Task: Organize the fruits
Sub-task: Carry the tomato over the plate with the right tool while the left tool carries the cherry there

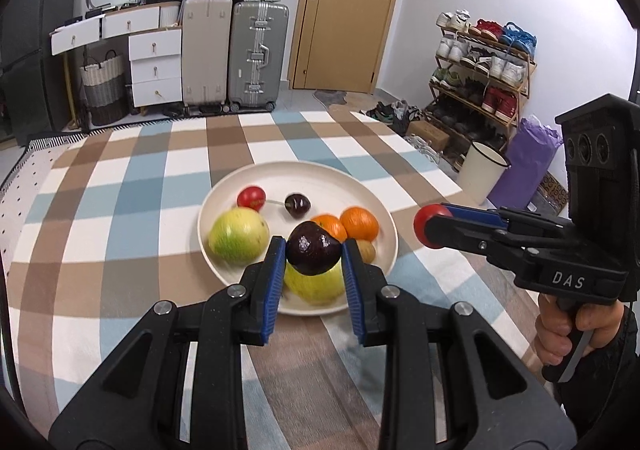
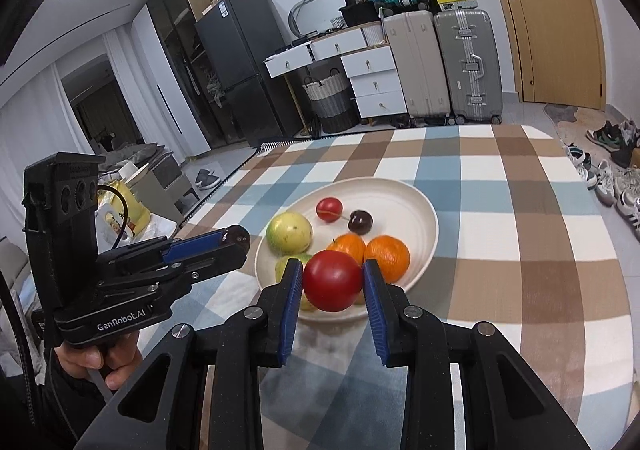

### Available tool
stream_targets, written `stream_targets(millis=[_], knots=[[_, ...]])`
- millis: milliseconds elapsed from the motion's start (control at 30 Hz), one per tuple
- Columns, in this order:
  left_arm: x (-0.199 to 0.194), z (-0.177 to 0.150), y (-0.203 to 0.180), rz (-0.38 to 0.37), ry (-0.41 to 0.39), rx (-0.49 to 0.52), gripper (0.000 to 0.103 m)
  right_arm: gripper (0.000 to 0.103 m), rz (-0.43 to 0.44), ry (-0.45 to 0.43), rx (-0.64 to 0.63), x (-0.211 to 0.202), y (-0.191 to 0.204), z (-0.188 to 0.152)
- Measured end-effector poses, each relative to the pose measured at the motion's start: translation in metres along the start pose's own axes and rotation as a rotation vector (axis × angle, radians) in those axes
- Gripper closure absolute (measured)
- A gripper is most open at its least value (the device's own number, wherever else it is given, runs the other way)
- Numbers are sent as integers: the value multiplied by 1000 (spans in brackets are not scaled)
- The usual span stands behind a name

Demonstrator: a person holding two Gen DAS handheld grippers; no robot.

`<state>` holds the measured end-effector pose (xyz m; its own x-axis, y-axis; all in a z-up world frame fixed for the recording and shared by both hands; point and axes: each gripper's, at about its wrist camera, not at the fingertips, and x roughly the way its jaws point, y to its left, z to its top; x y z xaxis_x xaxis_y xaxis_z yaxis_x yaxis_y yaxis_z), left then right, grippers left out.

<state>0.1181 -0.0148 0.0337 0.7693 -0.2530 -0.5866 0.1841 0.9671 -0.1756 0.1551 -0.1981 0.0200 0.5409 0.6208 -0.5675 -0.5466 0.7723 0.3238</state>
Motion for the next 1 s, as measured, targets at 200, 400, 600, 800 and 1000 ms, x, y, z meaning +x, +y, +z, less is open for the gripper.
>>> stream_targets(millis=[200,400,600,800,1000], knots=[[11,15,2,26,-29,0,77,72,5,-22,-16,6,0,14],[28,26,8,41,-34,-5,77,72,10,-35,-13,13,-6,24],[54,33,10,51,-26,6,77,72,10,-47,-9,27,-12,31],[76,31,8,53,-2,24,77,72,0,-49,13,49,-24,34],[88,28,9,63,-5,17,77,72,-11,-32,25,62,-31,31]])
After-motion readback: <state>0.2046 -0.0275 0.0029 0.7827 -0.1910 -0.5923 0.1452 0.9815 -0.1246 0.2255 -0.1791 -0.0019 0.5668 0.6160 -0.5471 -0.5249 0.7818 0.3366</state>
